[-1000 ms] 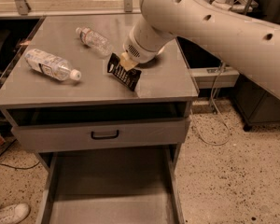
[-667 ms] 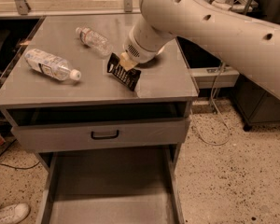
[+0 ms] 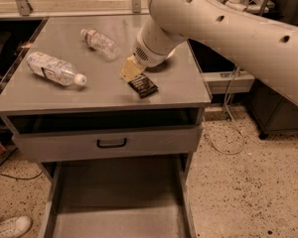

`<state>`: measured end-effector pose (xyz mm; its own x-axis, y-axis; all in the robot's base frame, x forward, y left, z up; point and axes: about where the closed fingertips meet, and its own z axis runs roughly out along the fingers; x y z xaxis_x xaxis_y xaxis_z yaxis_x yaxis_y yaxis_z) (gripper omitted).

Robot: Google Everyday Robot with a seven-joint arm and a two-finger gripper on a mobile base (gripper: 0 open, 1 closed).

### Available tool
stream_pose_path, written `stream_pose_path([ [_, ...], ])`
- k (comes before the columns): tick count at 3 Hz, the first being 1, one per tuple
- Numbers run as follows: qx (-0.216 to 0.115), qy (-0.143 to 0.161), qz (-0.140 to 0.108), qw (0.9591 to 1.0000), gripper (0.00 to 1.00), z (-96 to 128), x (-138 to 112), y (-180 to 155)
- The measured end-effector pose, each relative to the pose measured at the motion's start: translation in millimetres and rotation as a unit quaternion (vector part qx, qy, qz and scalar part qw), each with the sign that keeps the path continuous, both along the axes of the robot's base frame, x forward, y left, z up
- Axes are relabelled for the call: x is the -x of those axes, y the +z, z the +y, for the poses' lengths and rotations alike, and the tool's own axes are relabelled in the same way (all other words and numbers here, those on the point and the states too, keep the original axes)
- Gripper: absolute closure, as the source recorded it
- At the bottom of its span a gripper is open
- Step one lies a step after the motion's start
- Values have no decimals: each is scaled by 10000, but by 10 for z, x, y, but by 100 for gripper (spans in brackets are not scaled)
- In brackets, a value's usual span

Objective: Pick rxbar chocolate from middle drawer and place on counter

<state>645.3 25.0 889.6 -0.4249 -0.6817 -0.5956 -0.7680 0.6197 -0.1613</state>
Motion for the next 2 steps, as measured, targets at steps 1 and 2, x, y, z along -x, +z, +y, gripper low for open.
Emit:
stream_pose_path([
  [1,0,0,0,10000,0,0,0,0],
  [2,0,0,0,10000,0,0,0,0],
])
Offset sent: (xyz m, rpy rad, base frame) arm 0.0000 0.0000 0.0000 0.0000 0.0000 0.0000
